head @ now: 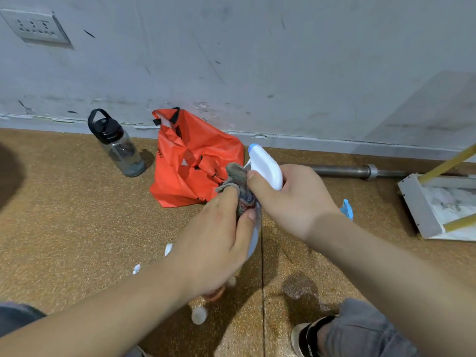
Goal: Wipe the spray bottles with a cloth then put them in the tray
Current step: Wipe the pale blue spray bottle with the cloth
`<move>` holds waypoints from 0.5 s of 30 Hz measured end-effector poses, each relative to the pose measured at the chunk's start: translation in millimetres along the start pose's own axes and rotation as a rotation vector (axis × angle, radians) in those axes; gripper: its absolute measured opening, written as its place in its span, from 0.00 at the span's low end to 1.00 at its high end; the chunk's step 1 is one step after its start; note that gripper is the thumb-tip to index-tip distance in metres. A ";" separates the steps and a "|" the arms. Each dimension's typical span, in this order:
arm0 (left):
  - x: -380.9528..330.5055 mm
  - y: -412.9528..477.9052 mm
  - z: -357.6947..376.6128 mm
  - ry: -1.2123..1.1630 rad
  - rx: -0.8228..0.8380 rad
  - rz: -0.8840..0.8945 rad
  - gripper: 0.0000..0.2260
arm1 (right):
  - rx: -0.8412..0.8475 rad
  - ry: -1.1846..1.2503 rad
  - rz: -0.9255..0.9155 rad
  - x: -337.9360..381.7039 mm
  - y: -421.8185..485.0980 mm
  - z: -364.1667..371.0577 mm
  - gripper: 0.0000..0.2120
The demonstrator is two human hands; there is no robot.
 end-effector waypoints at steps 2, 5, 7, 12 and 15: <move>8.7 4.8 -3.7 -0.027 -0.021 -0.071 0.10 | -0.031 -0.040 -0.025 6.6 -8.3 3.9 0.23; 20.9 8.4 -6.9 -0.100 -0.056 -0.160 0.11 | 0.029 -0.007 -0.063 15.7 -17.7 15.1 0.25; 33.3 7.5 -7.5 -0.267 -0.080 -0.257 0.15 | 0.149 0.055 -0.056 18.4 -21.9 24.4 0.26; 43.3 13.1 -10.0 -0.503 -0.027 -0.362 0.12 | 0.429 0.205 0.052 10.1 -13.4 31.6 0.22; 38.5 17.4 -7.9 -0.667 0.080 -0.413 0.11 | 0.261 0.219 0.069 -0.5 1.5 13.5 0.07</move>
Point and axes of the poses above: each hand's wrist, its own y-axis towards the middle knuckle, its own z-axis out of the palm, x = y × z, the point moved 9 cm from there along y, towards the middle knuckle, and after that the axes turned 5 degrees about z, right-handed, at the moved point
